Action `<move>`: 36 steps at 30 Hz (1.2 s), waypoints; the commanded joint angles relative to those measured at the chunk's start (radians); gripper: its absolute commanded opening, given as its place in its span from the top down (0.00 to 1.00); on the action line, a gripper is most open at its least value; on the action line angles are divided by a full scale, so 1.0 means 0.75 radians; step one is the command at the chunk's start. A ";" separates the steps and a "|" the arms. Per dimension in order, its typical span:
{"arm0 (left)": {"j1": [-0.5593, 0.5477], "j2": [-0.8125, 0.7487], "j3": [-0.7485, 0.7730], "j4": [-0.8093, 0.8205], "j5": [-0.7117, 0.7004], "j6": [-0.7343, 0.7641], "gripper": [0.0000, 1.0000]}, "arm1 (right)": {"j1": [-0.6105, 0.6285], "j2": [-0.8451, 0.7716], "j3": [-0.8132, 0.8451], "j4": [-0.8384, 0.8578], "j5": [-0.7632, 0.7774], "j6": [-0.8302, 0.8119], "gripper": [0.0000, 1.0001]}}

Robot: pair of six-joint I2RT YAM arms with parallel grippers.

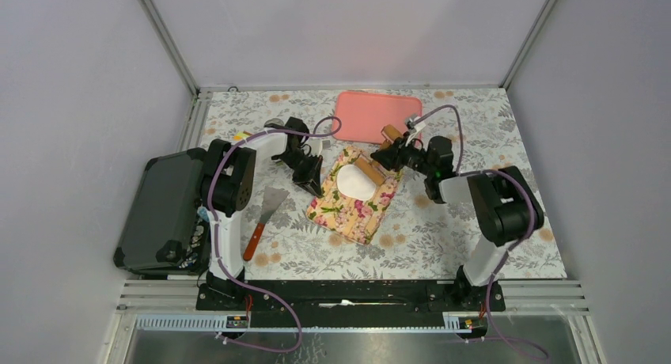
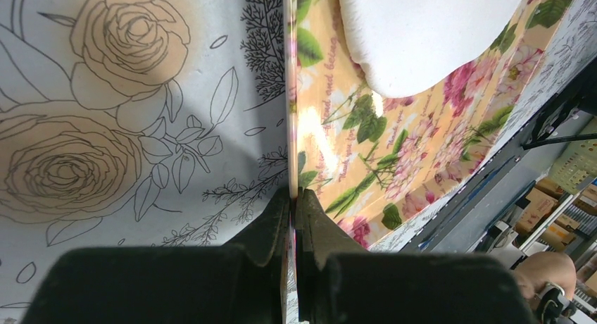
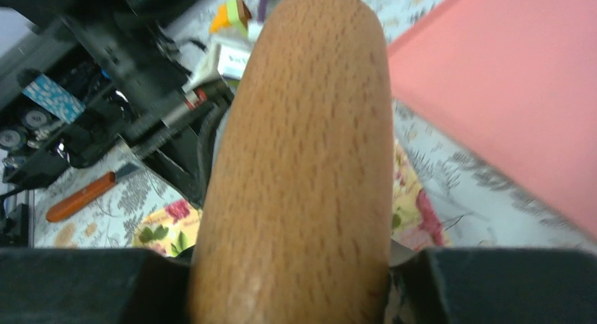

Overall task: Roll out the dumpling wrappers from the dough
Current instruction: Flatten out the dough on the work surface.

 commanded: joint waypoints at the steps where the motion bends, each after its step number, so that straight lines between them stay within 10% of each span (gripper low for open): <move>1: 0.021 0.061 0.012 0.051 -0.110 0.082 1.00 | 0.079 0.151 0.036 0.254 -0.026 -0.033 1.00; 36: -0.045 -0.018 -0.172 0.035 -0.176 0.156 1.00 | 0.255 -0.103 -0.194 0.088 0.394 0.043 1.00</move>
